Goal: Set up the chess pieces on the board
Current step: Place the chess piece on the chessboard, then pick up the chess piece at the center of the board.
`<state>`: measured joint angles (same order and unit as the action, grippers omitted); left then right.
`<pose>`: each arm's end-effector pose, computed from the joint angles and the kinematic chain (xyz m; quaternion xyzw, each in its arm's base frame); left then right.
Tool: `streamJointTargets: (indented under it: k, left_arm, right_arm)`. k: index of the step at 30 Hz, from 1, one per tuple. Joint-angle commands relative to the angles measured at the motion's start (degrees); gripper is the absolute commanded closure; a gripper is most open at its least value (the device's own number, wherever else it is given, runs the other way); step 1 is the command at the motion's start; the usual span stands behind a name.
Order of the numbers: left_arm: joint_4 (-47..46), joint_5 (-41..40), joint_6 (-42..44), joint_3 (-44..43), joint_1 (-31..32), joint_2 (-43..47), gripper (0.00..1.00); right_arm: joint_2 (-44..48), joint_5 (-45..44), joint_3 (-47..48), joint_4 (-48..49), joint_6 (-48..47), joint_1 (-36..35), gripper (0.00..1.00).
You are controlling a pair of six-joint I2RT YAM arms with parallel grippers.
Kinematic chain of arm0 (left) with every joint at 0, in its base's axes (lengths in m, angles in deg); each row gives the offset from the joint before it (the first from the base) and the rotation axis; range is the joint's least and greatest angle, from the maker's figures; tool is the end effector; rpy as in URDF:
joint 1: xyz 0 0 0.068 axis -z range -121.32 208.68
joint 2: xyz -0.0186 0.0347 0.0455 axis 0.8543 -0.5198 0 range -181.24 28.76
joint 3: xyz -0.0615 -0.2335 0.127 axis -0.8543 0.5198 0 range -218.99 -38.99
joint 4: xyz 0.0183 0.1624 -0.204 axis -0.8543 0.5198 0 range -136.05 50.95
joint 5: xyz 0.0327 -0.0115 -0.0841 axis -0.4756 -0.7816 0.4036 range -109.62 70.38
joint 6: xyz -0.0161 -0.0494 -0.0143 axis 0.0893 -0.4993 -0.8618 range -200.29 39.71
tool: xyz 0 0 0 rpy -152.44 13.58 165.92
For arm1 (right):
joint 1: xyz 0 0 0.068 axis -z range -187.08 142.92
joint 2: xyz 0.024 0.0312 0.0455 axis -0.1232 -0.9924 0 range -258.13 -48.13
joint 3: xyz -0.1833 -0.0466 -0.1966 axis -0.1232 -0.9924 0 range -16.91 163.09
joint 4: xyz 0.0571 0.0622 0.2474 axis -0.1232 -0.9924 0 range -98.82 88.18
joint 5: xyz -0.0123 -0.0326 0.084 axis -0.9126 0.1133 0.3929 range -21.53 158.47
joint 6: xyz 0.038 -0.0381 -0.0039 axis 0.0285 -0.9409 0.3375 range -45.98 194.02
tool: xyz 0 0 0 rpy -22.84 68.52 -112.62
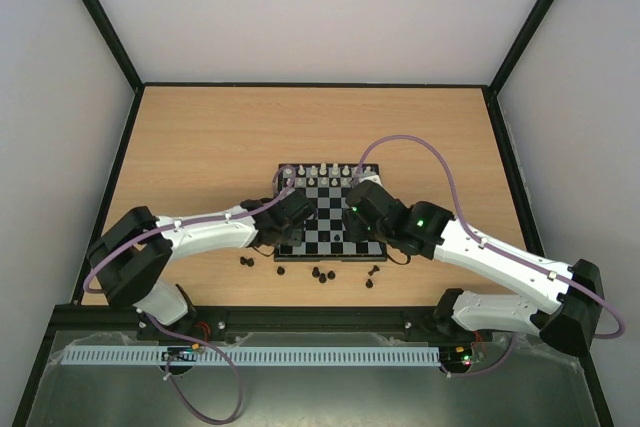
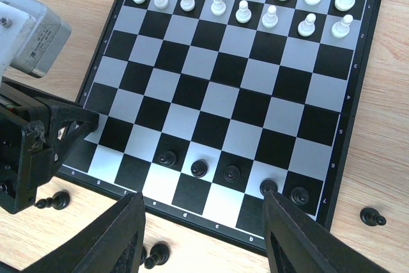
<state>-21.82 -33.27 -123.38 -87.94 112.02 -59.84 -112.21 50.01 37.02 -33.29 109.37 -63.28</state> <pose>0.1788 -0.2262 0.1698 0.0596 0.9658 -0.0902 0.2358 0.1411 0.1906 0.2952 -0.0983 0.8974 0.1878 0.3869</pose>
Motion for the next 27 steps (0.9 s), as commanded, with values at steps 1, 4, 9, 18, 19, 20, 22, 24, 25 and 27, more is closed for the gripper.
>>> streamJointTargets:
  k: [1, 4, 9, 18, 19, 20, 22, 24, 25, 27]
  left_arm:
    - [-0.1, -0.9, -0.4, -0.6, 0.1, -0.4, 0.72]
    - [0.7, -0.9, -0.5, -0.8, 0.2, 0.7, 0.69]
    - [3.0, -2.6, -1.0, -1.5, 0.3, 3.9, 0.68]
    - [5.8, -5.3, -2.3, 1.8, -3.7, 12.4, 0.5]
    - [5.8, -5.3, -2.4, 2.4, -4.3, 13.2, 0.48]
    - [5.8, -5.5, -2.5, 3.0, -5.0, 14.0, 0.45]
    - [5.8, -5.5, -2.7, 4.3, -6.4, 15.2, 0.41]
    - [5.3, -5.2, -2.9, 5.8, -7.9, 16.8, 0.37]
    - [5.0, -5.0, -2.9, 6.6, -8.7, 17.3, 0.34]
    - [4.2, -4.4, -2.7, 7.8, -10.0, 18.1, 0.32]
  right_arm:
    - [0.7, -0.1, -0.9, -1.4, 0.0, 0.3, 0.49]
    - [0.9, -0.1, -0.9, -1.4, -0.1, 0.4, 0.49]
    - [2.1, -0.3, -1.6, -1.8, 0.0, 0.4, 0.48]
    - [0.3, 0.7, -0.4, -0.8, -1.7, 0.6, 0.46]
    - [0.0, 0.9, -0.3, -0.6, -1.8, 0.6, 0.46]
    - [-0.2, 1.2, -0.3, -0.3, -1.9, 0.7, 0.45]
    - [-0.5, 1.9, -0.2, 0.2, -1.9, 0.7, 0.44]
    - [-0.9, 2.3, -0.2, 0.7, -2.0, 0.6, 0.43]
    - [-1.2, 2.5, -0.2, 0.7, -2.0, 0.6, 0.42]
    - [-1.6, 2.9, -0.2, 0.8, -2.0, 0.6, 0.42]
